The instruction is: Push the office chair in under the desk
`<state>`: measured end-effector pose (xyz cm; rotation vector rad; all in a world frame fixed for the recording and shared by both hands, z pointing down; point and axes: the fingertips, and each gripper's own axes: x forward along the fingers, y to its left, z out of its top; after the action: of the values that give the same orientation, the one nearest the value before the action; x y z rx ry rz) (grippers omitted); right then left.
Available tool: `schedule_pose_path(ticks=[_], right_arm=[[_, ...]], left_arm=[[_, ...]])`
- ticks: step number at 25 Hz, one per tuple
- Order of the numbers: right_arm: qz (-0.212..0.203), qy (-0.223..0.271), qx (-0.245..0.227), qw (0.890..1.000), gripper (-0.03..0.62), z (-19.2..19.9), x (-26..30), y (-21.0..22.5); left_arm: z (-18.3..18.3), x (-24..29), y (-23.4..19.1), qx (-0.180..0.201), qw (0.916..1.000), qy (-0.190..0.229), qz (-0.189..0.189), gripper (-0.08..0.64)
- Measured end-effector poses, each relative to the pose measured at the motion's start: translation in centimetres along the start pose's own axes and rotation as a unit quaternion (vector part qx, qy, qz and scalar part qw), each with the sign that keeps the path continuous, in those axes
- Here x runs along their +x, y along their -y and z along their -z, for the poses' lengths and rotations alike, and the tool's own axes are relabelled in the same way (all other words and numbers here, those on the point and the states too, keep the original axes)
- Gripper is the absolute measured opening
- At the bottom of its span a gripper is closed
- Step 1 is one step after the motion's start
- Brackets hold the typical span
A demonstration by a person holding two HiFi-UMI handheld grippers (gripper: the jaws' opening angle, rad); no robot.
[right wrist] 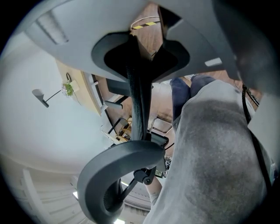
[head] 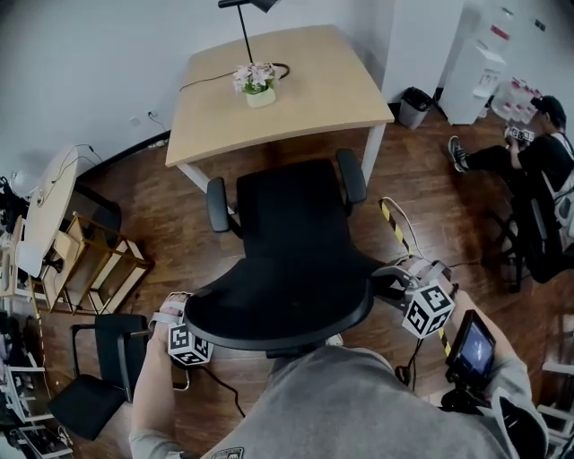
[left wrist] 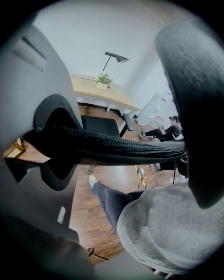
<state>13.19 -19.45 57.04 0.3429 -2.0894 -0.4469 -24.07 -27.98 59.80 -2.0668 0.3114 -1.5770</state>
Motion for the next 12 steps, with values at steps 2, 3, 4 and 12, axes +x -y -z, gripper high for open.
schedule_pose_path(ticks=[2, 3, 4, 12], right_arm=[[-0.004, -0.008, 0.008, 1.000, 0.150, 0.2, 0.9, 1.5], [-0.006, -0.011, 0.011, 1.000, 0.150, 0.3, 1.3, 2.1], [-0.007, -0.014, 0.012, 1.000, 0.150, 0.4, 1.6, 2.8], [-0.002, -0.044, 0.027, 0.999, 0.150, 1.3, 4.0, 7.9]], left_arm=[[0.6, 0.9, -1.5, 0.001, 1.0000, 0.002, 0.003, 0.123], [0.8, 1.3, -2.2, 0.002, 1.0000, 0.004, 0.004, 0.123], [1.0, 1.6, -3.0, 0.005, 1.0000, 0.006, 0.003, 0.123], [3.1, 5.3, -8.7, 0.021, 0.9997, 0.013, -0.004, 0.123]])
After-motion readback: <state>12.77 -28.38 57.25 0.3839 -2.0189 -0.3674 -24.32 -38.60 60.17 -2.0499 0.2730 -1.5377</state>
